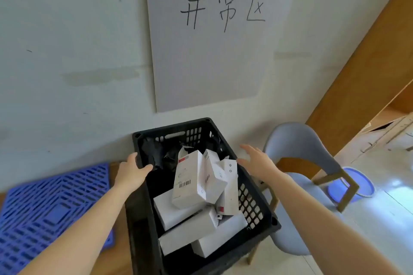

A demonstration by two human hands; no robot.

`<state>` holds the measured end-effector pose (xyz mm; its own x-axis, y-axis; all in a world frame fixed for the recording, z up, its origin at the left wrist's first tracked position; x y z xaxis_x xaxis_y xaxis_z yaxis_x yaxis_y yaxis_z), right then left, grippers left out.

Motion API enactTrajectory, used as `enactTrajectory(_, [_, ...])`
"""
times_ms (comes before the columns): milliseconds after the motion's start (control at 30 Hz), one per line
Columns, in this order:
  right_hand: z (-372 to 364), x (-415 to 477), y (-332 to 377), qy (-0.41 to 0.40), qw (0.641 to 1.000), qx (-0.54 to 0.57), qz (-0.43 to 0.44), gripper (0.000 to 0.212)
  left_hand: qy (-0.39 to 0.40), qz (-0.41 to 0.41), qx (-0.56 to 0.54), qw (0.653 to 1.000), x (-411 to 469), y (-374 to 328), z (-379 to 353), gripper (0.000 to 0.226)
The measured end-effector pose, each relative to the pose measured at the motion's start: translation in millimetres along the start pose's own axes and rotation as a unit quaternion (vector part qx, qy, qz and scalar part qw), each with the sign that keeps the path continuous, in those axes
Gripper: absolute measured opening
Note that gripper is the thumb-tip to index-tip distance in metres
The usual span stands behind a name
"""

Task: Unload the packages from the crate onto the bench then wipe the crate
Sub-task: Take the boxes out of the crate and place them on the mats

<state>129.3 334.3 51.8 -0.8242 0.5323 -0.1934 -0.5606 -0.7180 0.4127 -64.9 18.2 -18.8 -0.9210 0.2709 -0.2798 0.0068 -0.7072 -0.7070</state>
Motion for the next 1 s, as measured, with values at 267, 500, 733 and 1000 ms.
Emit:
enactTrajectory(267, [-44.9, 51.3, -28.7, 0.086, 0.995, 0.017, -0.050, 0.058, -0.026, 0.050, 0.049, 0.997, 23.8, 16.5, -27.8, 0.069])
enactTrajectory(500, [-67.6, 86.5, -44.9, 0.073, 0.993, 0.072, -0.058, 0.052, -0.033, 0.073, 0.098, 0.992, 22.6, 23.5, -42.1, 0.068])
enactTrajectory(733, [-85.8, 108.7, -54.0, 0.087, 0.985, 0.126, -0.082, 0.043, -0.012, 0.083, 0.080, 0.993, 19.3, 24.1, -47.3, 0.089])
enactTrajectory(1000, [-74.8, 100.8, -54.7, 0.106, 0.977, 0.169, -0.078, 0.033, -0.055, 0.063, 0.131, 0.988, -1.0, 13.8, -35.1, 0.090])
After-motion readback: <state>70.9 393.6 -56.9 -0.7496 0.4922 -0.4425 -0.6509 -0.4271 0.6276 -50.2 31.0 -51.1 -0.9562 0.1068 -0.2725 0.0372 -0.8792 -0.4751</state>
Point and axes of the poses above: each hand's wrist, its own x-axis towards the middle knuckle, its own z-axis out of the back of the hand, y = z × x, the point moved 7 cm from there along x, towards the middle knuckle, and after that the axes turned 1 degree about y, right-handed, at the moved point
